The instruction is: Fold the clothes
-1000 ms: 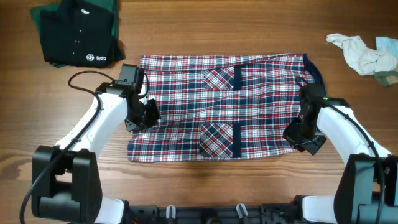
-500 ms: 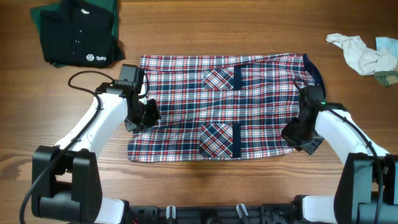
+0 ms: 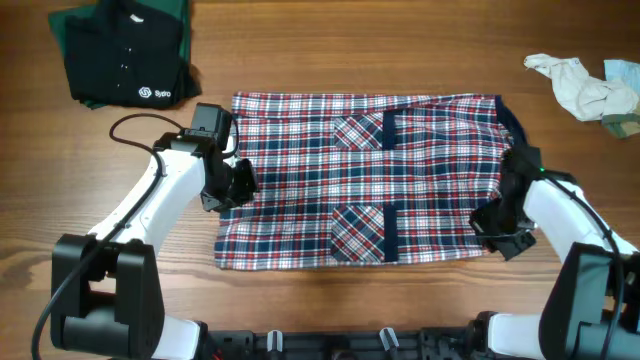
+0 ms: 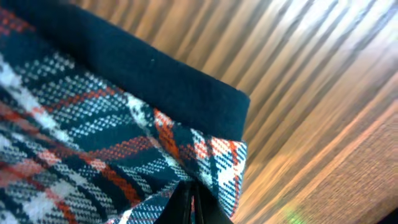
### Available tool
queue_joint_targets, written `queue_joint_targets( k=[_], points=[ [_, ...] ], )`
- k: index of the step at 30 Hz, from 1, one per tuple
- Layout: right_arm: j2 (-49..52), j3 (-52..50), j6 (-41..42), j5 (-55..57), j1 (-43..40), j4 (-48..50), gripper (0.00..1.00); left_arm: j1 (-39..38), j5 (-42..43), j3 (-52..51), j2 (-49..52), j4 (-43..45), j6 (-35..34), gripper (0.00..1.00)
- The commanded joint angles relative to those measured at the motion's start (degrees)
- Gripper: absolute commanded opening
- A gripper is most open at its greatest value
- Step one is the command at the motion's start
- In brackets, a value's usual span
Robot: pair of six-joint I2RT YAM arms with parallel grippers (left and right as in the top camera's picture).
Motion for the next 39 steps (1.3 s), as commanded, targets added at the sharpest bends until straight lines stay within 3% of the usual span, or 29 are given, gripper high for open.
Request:
queue_joint_targets(
  k=[1, 8, 11, 13, 15, 17, 18, 21, 25, 30, 32, 34, 36, 39],
  points=[
    [-0.6, -0.5, -0.3, 2.6, -2.2, 0.6, 0.04, -0.2, -1.2, 0.8, -1.0, 0.3, 0.5, 0.17],
    [-2.6, 6.9, -9.8, 1.0, -2.3, -2.7, 0.04, -0.2, -1.2, 0.8, -1.0, 5.1, 0.5, 0.21],
    [-7.0, 13.2, -12.9, 1.0, -2.3, -6.7, 0.06, -0.2, -1.2, 0.8, -1.0, 7.0, 0.5, 0.27],
    [-10.3, 17.1, -15.6, 0.6, -2.3, -8.5, 0.25, -0.2, -1.2, 0.8, -1.0, 8.2, 0.5, 0.33],
    [-12.8, 19.6, -19.7, -3.0, -2.3, -7.8, 0.51, -0.2, -1.2, 0.8, -1.0, 9.6, 0.5, 0.37],
    [-14.9, 20.9, -27.8, -15.9, -2.0, -1.9, 0.71, -0.2, -1.2, 0.8, -1.0, 11.8, 0.5, 0.39],
    [-15.1, 20.9, -30.1, -22.8, -1.6, 2.2, 0.75, -0.2, -1.2, 0.8, -1.0, 13.9, 0.5, 0.4],
    [-13.0, 20.9, -30.1, -24.3, 1.1, 10.3, 0.68, -0.2, -1.2, 0.8, -1.0, 18.2, 0.5, 0.48],
    [-3.1, 21.6, -30.1, -17.8, 7.5, 17.8, 0.64, -0.2, -1.2, 0.7, -0.7, 20.1, 0.5, 0.5],
    [12.2, 28.9, -34.7, -8.7, 10.9, 20.0, 0.44, -0.2, -1.0, 0.7, 1.0, 20.3, 3.7, 0.57],
    [14.9, 29.9, -35.2, -7.8, 10.9, 21.9, 0.27, -0.2, -1.0, 0.7, 1.9, 20.3, 3.7, 0.58],
    [16.9, 29.9, -35.5, -5.9, 10.9, 24.1, 0.15, -0.2, -1.0, 0.7, 2.5, 20.3, 3.7, 0.56],
    [18.3, 29.9, -35.7, -5.4, 10.9, 25.9, 0.04, -0.2, -1.0, 0.7, 2.8, 20.5, 3.7, 0.49],
    [21.3, 29.9, -35.3, -6.0, 11.0, 27.9, 0.04, -0.2, -1.0, 0.7, 2.8, 21.0, 3.4, 0.37]
  ],
)
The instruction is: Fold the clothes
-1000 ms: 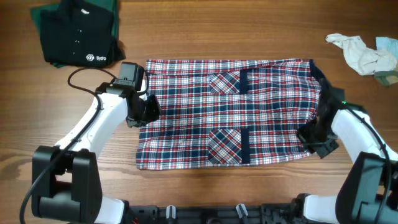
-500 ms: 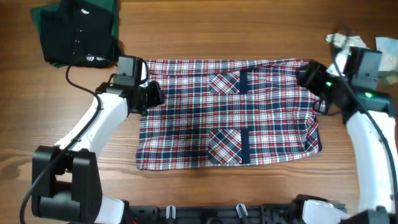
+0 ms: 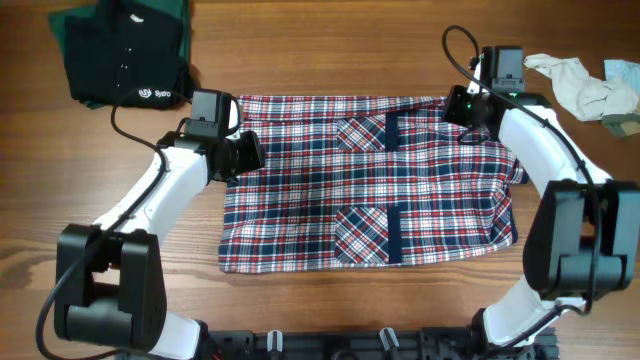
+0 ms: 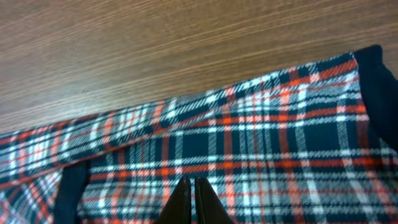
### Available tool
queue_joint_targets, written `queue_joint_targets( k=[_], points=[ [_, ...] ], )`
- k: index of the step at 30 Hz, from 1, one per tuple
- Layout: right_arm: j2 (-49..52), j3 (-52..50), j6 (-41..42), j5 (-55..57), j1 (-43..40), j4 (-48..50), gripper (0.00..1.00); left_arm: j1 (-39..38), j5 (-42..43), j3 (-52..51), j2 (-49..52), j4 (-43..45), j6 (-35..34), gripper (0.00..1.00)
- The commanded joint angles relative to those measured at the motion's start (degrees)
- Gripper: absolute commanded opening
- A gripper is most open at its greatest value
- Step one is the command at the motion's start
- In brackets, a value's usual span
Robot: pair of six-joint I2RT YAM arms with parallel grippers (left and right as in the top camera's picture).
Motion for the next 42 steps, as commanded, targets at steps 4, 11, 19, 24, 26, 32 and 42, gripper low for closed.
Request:
queue_joint_targets(
  k=[4, 11, 19, 24, 26, 32, 42],
  points=[
    [7.4, 1.3, -0.5, 1.3, 0.3, 3.5, 0.04, -0.2, -0.1, 0.7, 0.8, 0.5, 0.6, 0.29],
    [9.5, 1.3, -0.2, -0.9, 0.7, 8.5, 0.04, -0.2, -0.1, 0.7, 0.8, 0.7, 0.5, 0.23],
    [12.9, 1.3, 0.9, -1.5, 1.8, 13.3, 0.04, -0.2, -0.1, 0.7, 0.8, 0.7, 0.5, 0.24],
    [13.0, 1.3, 3.7, -1.5, 2.1, 17.6, 0.04, -0.2, -0.1, 0.7, 0.8, 0.6, 0.5, 0.24],
    [13.4, 1.3, 5.2, -1.8, 2.3, 18.9, 0.04, -0.2, -0.1, 0.7, 0.8, 0.7, 0.5, 0.24],
    [17.5, 1.3, 6.6, -1.9, 3.3, 24.0, 0.04, -0.2, -0.1, 0.7, 0.8, 0.0, 0.6, 0.24],
    [18.8, 3.0, 7.8, 7.2, 3.1, 25.6, 0.04, -0.2, -0.1, 0.7, 0.8, 0.5, 0.6, 0.22]
  ],
)
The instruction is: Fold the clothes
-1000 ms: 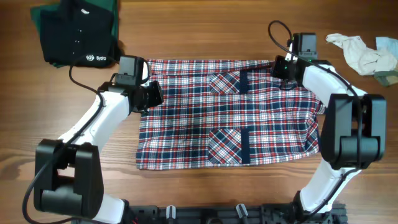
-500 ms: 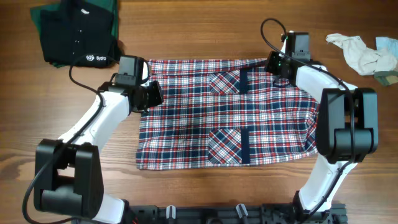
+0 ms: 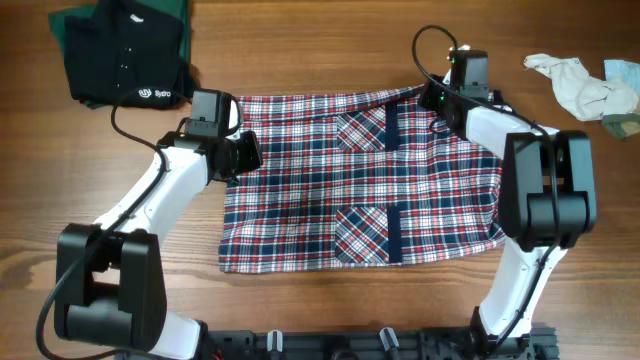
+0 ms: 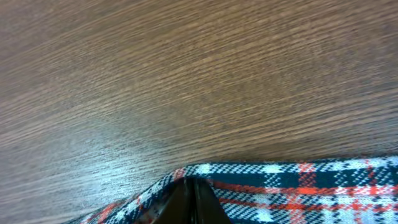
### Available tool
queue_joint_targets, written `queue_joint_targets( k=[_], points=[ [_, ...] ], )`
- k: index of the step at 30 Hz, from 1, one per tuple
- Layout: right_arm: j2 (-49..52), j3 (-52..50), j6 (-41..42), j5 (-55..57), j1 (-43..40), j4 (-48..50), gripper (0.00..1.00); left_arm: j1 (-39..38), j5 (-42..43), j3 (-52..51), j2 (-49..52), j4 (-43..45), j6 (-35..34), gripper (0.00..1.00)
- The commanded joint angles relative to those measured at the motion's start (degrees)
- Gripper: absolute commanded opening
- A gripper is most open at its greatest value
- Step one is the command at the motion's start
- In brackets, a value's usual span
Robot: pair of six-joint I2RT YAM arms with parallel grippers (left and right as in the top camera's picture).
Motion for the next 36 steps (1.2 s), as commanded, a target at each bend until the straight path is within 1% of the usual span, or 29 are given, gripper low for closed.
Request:
queue_joint_targets(
  k=[1, 3, 5, 7, 9, 11, 13, 15, 17, 19, 23, 25, 27, 28, 30, 34, 36],
  points=[
    [2.7, 3.1, -0.1, 7.0, 0.0, -2.9, 0.04, -0.2, -0.1, 0.7, 0.7, 0.5, 0.5, 0.22],
    [2.6, 7.2, -3.8, 10.9, 0.0, -7.2, 0.04, -0.2, -0.1, 0.7, 0.7, 0.5, 0.5, 0.23],
    [2.6, 10.7, -5.4, 16.2, 0.0, -12.0, 0.04, -0.2, -0.1, 0.7, 0.7, 0.5, 0.5, 0.23],
    [2.6, 15.5, -5.8, 22.4, -0.1, -19.0, 0.04, -0.2, -0.1, 0.7, 0.7, 0.5, 0.5, 0.23],
    [1.7, 21.1, -6.7, 23.2, 0.0, -27.4, 0.04, -0.2, -0.1, 0.7, 0.7, 0.5, 0.5, 0.24],
    [0.6, 25.8, -6.5, 21.2, 0.0, -36.1, 0.04, -0.2, -0.1, 0.7, 0.7, 0.5, 0.5, 0.24],
    [-1.5, 30.6, -6.5, 12.7, 0.0, -50.4, 0.04, -0.2, -0.1, 0.7, 0.7, 0.4, 0.5, 0.24],
    [-3.2, 31.2, -6.1, 4.9, 0.0, -62.4, 0.05, -0.2, -0.1, 0.7, 0.7, 0.4, 0.5, 0.25],
    [-3.3, 30.5, -6.1, 1.6, 0.0, -71.4, 0.04, -0.2, -0.1, 0.7, 0.7, 0.4, 0.5, 0.25],
    [-3.3, 27.2, -6.1, 1.6, 0.0, -73.5, 0.04, -0.2, -0.1, 0.7, 0.7, 0.4, 0.5, 0.25],
    [-3.2, 18.5, -6.5, 1.8, -0.6, -66.6, 0.04, -0.2, -0.1, 0.7, 0.7, 0.4, 0.5, 0.26],
    [-3.2, 14.0, -4.3, 2.8, -1.5, -63.8, 0.05, -0.2, -0.1, 0.7, 0.7, 0.4, 0.5, 0.27],
    [-3.2, 11.2, -0.4, 9.0, -2.6, -64.0, 0.05, -0.2, -0.1, 0.7, 0.7, 0.4, 0.5, 0.27],
    [-3.2, 10.2, 1.1, 12.4, -3.3, -64.4, 0.06, -0.2, -0.1, 0.7, 0.7, 0.5, 0.5, 0.27],
    [-3.2, 9.2, 1.4, 15.7, -4.9, -65.2, 0.05, -0.2, -0.1, 0.7, 0.7, 0.5, 0.5, 0.28],
    [-3.3, 9.1, 3.5, 15.8, -7.1, -65.3, 0.05, -0.2, -0.1, 0.7, 0.7, 1.1, 0.5, 0.29],
    [-3.3, 9.1, 2.2, 14.3, -7.0, -64.3, 0.05, -0.2, 0.3, 0.7, 0.7, 2.5, 0.6, 0.29]
  ],
)
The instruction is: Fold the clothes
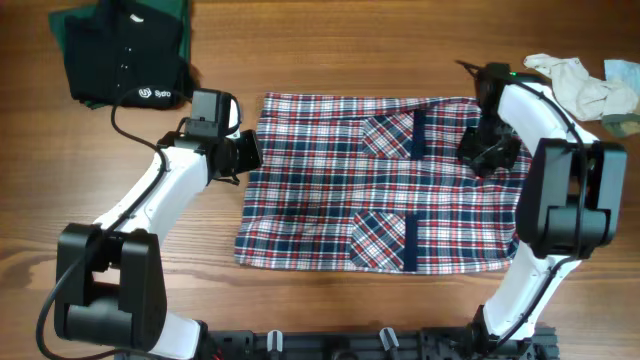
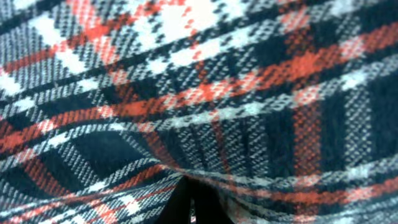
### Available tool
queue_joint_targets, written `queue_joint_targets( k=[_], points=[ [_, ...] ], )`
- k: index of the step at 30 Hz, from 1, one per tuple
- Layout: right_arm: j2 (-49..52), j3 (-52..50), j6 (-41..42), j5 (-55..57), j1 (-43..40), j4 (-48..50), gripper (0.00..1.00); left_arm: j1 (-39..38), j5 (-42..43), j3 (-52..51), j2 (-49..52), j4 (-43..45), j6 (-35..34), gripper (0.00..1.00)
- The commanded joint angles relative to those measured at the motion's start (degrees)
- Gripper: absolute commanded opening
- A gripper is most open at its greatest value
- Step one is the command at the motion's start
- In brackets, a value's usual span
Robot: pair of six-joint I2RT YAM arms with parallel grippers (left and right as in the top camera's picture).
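A red, white and navy plaid shirt lies flat on the wooden table as a rectangle, two pockets facing up. My right gripper is on the shirt's right part, below its upper right corner. In the right wrist view plaid cloth fills the frame and bunches into the right gripper, whose jaws are together on it. My left gripper sits at the shirt's upper left edge; whether it touches the cloth is unclear.
A folded black garment with a white logo lies on green cloth at the back left. Crumpled pale cloths lie at the back right, close to the right arm.
The shirt lies further to the right and squarer. My right gripper went from the shirt's back edge near the middle to its right part. The left arm has not moved.
My right gripper was at the shirt's front right corner and the left at its left edge. Then the right was at the back right corner and the left further back. Then the right sat on the back edge. Now the shirt lies shifted right.
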Motion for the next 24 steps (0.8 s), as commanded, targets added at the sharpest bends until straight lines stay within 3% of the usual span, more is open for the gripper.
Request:
queue_joint_targets(
  k=[1, 3, 7, 13, 20, 24],
  points=[
    [-0.1, -0.9, -2.4, -0.5, -0.2, 2.4, 0.05, -0.2, 2.9, 0.7, 0.7, 3.1, 2.9, 0.29],
    [-0.1, -0.9, -6.9, -8.8, 0.5, 5.8, 0.06, -0.3, 10.1, 0.7, 0.7, 6.1, 6.1, 0.31],
    [-0.1, -0.9, -6.7, -12.3, 2.6, 9.3, 0.08, -1.9, 10.3, 0.7, 0.7, 8.2, 6.4, 0.34],
    [-0.1, -0.9, -6.6, -12.2, 5.5, 10.8, 0.12, -5.6, 8.0, 0.7, 2.6, 18.3, 6.0, 0.47],
    [-0.1, -0.9, -6.5, -11.7, 5.6, 10.2, 0.12, -5.0, 4.6, 0.7, 11.8, 25.3, 1.5, 0.46],
    [-0.1, -0.9, -3.1, -3.3, 5.6, 7.7, 0.12, -5.0, 4.6, 0.7, 13.9, 27.5, 1.6, 0.46]
  ],
)
